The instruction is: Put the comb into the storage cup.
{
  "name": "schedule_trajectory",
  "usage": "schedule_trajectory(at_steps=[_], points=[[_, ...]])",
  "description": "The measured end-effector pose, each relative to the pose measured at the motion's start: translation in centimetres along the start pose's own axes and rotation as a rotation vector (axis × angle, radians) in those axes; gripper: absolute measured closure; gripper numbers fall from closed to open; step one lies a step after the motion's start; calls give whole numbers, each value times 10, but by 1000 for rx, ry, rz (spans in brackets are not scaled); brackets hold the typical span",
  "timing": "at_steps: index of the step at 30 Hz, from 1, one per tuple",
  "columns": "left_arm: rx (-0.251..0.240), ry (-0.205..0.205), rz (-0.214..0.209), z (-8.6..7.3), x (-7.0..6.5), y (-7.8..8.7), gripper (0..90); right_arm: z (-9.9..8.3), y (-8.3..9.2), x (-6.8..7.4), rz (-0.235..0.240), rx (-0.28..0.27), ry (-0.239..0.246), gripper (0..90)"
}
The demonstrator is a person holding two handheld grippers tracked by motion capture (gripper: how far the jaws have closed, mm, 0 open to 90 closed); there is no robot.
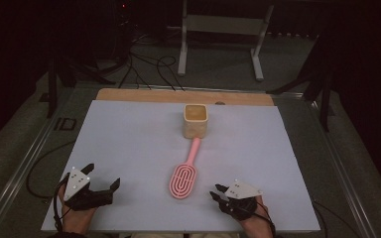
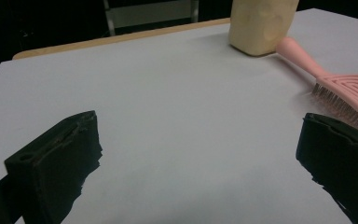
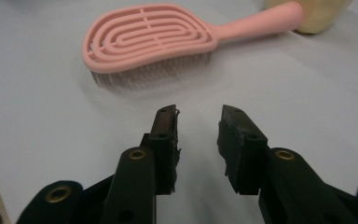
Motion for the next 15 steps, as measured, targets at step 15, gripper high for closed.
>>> schedule_trajectory(at_steps=[15], points=[[5,-6,-5,0,-2,-1,5,15,-22,17,55,26,81,894]])
Point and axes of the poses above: each handheld gripper's, and its own axes: y roughly backward along the jaws, z roughly out of its top, x roughly to its left, the point moved 2 cm from there along -y, roughly forward along the jaws, and after that the axes turned 1 degree about z, right-handed, at the moved point
